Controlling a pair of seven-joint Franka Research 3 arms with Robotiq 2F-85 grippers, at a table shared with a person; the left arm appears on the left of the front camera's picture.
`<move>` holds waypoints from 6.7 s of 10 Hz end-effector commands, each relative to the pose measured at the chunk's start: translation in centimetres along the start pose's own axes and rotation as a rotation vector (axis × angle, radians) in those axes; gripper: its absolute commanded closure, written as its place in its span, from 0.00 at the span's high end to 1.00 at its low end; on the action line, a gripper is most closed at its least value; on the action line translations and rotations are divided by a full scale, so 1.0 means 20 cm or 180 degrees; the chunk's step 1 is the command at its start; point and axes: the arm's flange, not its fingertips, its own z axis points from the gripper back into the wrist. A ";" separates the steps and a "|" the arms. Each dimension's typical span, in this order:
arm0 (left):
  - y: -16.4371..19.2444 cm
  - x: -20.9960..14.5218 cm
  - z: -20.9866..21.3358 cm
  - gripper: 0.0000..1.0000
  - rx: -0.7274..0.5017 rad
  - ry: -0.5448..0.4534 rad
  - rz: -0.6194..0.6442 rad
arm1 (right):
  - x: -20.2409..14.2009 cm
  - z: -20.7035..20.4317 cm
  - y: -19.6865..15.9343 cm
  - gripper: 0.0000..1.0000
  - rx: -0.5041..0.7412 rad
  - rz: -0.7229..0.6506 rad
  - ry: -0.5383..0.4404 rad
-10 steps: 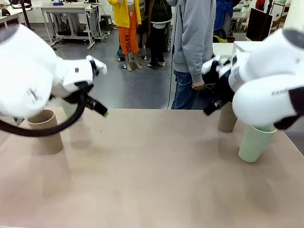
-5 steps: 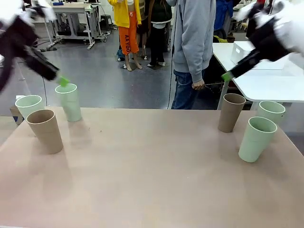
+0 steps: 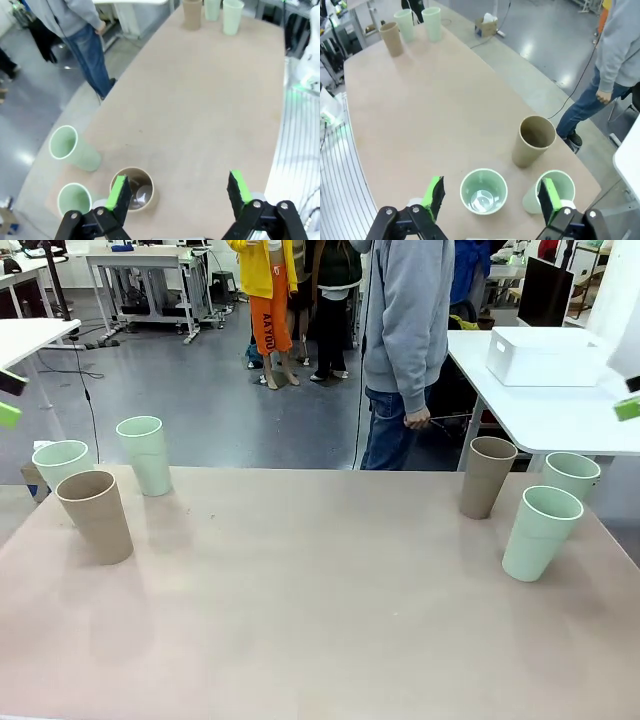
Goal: Stack the cups and store them in the basket.
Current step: Pick up two Reusable plastic cups , one in each hand.
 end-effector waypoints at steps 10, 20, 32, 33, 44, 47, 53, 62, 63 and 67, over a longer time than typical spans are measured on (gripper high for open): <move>0.05 -0.19 -0.01 1.00 0.0005 -0.0452 0.0130 | -0.15 -0.02 -0.06 1.00 0.0162 -0.0152 -0.0218; 0.05 -0.19 -0.01 1.00 0.0005 -0.0452 0.0130 | -0.15 -0.02 -0.06 1.00 0.0162 -0.0152 -0.0218; 0.05 -0.19 -0.01 1.00 0.0005 -0.0452 0.0130 | -0.15 -0.02 -0.06 1.00 0.0162 -0.0152 -0.0218; 0.05 -0.19 -0.01 1.00 0.0005 -0.0452 0.0130 | -0.15 -0.02 -0.06 1.00 0.0162 -0.0152 -0.0218; 0.05 -0.19 -0.01 1.00 0.0005 -0.0452 0.0130 | -0.15 -0.02 -0.06 1.00 0.0162 -0.0152 -0.0218; 0.05 -0.19 -0.01 1.00 0.0005 -0.0452 0.0130 | -0.15 -0.02 -0.06 1.00 0.0162 -0.0152 -0.0218; 0.05 -0.19 -0.01 1.00 0.0005 -0.0452 0.0130 | -0.15 -0.02 -0.06 1.00 0.0162 -0.0152 -0.0218; 0.29 -0.24 0.05 1.00 0.0083 -0.0531 0.0169 | -0.21 -0.04 -0.38 1.00 0.0152 -0.0381 -0.0478; 0.42 -0.28 0.08 1.00 0.0034 -0.0651 0.0108 | -0.26 -0.05 -0.55 1.00 0.0462 -0.0330 -0.0741; 0.79 -0.61 0.18 1.00 0.0042 -0.1428 0.0064 | -0.61 -0.09 -1.06 1.00 0.0675 -0.0100 -0.1486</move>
